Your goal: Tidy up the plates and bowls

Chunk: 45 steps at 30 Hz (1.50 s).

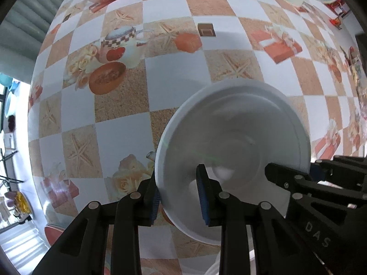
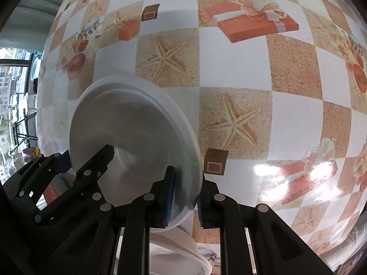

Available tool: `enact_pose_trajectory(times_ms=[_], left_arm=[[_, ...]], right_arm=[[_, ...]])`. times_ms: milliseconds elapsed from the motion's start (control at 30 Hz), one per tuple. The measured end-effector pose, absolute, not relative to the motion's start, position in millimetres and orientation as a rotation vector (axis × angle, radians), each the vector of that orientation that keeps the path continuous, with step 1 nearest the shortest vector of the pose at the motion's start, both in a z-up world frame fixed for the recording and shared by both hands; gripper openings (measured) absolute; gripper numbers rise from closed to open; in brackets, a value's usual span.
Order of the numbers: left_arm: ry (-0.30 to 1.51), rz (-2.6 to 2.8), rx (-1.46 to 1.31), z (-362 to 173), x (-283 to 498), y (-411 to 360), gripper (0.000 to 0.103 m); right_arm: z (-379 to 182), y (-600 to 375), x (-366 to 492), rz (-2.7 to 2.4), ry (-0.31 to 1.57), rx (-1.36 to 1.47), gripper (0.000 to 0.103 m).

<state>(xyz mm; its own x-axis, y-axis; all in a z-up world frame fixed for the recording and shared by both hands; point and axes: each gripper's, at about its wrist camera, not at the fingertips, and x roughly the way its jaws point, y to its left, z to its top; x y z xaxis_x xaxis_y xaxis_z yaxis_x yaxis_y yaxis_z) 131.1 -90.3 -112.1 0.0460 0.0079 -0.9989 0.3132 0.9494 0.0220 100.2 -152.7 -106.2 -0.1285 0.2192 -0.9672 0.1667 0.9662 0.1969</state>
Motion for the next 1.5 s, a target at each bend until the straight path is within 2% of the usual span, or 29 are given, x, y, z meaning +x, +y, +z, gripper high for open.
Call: enact_pose_trajectory(times_ms=[200,567,667,1233,1333,1500], left_arm=[[1.456,-0.235,0.273,-75.0,134.9,-85.3,0.03],[1.38,-0.274,0.287,-12.2,91.8,-100.6,0.031],[1.39,-0.29,0.285,-12.9,85.0,-93.1,0.034],[1.51,-0.448,0.404,-48.3,-2.8,-100.3,0.035],[1.521,-0.453,0.4,-52.8,-5.2,-100.5,0.043],[1.515,-0.425,0.408,-52.1,-2.4,-93.0,0.07]], right_arm=[[-74.3,-206.2,103.8,0.047,1.663,0.3,0.019],[-16.4,-221.6,76.9,0.036,1.626,0.299,0.019],[-11.9,-211.9,59.9,0.043,1.643,0.287,0.019],[-46.2,-224.4,-23.5,-0.049,1.761,0.366,0.021],[-51.7,-224.3,-24.9,-0.041,1.765,0.385,0.021],[-55.4,-228.2,-24.3,-0.051,1.777,0.398,0.021]])
